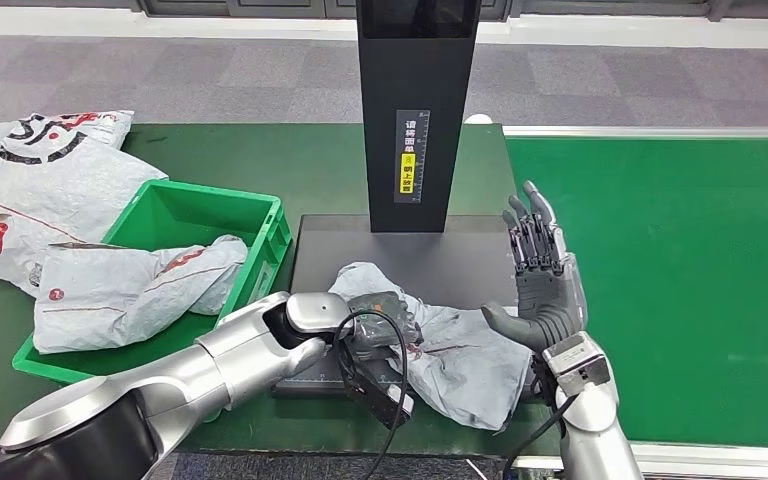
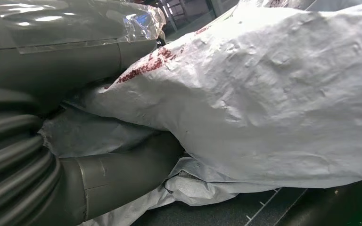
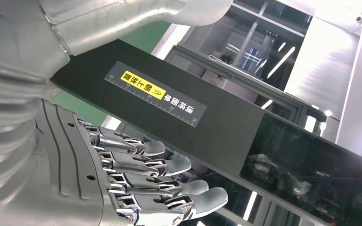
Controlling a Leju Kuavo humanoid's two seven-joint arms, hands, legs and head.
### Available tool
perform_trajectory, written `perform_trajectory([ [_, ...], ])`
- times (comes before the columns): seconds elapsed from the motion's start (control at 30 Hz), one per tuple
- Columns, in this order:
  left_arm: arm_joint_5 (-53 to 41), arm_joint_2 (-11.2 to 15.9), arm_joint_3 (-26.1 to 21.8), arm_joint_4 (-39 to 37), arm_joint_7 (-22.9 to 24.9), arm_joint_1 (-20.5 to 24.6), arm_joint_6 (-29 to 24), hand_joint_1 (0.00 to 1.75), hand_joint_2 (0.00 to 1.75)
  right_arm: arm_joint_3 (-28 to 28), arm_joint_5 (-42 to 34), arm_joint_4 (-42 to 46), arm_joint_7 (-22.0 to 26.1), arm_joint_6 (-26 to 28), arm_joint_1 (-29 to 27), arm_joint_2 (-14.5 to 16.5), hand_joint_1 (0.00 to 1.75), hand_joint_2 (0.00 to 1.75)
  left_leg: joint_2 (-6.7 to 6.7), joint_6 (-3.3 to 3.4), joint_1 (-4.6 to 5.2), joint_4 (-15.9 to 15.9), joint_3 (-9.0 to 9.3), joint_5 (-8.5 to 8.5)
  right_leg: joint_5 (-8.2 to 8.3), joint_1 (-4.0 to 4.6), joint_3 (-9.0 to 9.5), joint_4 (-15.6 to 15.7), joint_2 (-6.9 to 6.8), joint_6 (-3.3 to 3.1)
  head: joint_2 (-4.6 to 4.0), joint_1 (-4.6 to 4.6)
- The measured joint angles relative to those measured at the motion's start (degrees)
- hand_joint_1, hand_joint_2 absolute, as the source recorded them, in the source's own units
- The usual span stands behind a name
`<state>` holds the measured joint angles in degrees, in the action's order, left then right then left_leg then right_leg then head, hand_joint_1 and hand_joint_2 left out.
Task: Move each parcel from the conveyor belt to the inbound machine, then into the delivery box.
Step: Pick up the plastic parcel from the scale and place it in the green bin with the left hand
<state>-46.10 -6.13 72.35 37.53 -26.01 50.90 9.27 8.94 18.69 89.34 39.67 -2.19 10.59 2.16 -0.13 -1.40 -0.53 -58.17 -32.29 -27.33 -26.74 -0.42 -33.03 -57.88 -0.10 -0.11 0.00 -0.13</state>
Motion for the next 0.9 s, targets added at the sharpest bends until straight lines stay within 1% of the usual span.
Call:
perform_trajectory([
  [0.27,1.2,0.3,0.0,0.0,0.5,0.0,-0.6,1.75,1.75,0.7,-0.5,-0.8,0.0,0.0,0.9,-0.2,0.0,1.75,0.0,0.02,0.0,0.0,0.0,0.02,0.01,0.01,0.0,0.0,0.0,0.0,0.0,0.0],
  [0.37,3.0,1.1,-0.5,0.9,2.4,0.0,-2.6,1.75,1.75,0.8,-0.9,-1.1,0.0,-0.1,1.2,-0.4,0.0,1.75,0.01,0.02,0.0,0.0,0.0,0.02,0.02,0.01,0.0,0.0,0.01,-0.01,0.0,0.0],
  [0.43,3.7,2.3,-1.9,2.4,4.4,-0.1,-4.6,1.75,1.75,0.8,-1.3,-1.4,0.1,-0.2,1.4,-0.6,0.0,1.75,0.01,0.02,0.0,0.0,-0.01,0.02,0.03,0.01,0.0,0.0,0.02,-0.01,0.0,0.01],
  [0.5,3.1,4.1,-4.2,5.0,6.9,-0.8,-7.1,1.75,1.75,0.8,-1.5,-1.7,-0.1,-0.5,1.6,-0.6,0.0,1.75,0.02,0.02,0.0,0.0,0.0,0.03,0.03,0.01,0.0,0.0,0.04,-0.01,0.0,0.01],
  [0.6,-0.9,7.4,-9.3,12.0,11.6,-3.7,-10.7,1.75,1.75,0.8,-1.3,-1.6,-0.8,-0.7,1.5,-0.7,0.0,1.75,0.05,0.01,-0.01,0.0,0.02,0.03,0.02,0.02,-0.03,0.0,0.07,-0.03,0.0,0.0],
  [0.67,-4.9,9.5,-13.4,17.4,13.9,-6.7,-12.2,1.75,1.75,0.8,-1.2,-1.3,-1.0,-0.7,1.0,-0.7,0.0,1.75,0.07,0.01,-0.01,0.0,0.02,0.02,0.01,0.02,-0.05,0.0,0.07,-0.04,0.0,0.01],
  [0.77,-11.0,12.7,-20.1,27.0,16.2,-12.6,-14.3,1.75,1.75,0.4,-0.6,0.2,-0.9,0.0,-1.1,-0.8,0.0,1.75,0.11,-0.01,-0.01,0.0,-0.01,0.0,-0.01,0.02,-0.11,0.0,0.11,-0.05,0.0,0.01],
  [0.9,-15.0,15.4,-27.2,37.4,17.5,-19.0,-15.3,1.75,1.75,-0.2,0.1,3.1,-1.0,0.7,-4.1,-0.8,0.0,1.75,0.1,-0.02,-0.01,0.0,-0.09,-0.03,-0.05,0.01,-0.17,0.0,0.09,-0.06,0.0,0.0],
])
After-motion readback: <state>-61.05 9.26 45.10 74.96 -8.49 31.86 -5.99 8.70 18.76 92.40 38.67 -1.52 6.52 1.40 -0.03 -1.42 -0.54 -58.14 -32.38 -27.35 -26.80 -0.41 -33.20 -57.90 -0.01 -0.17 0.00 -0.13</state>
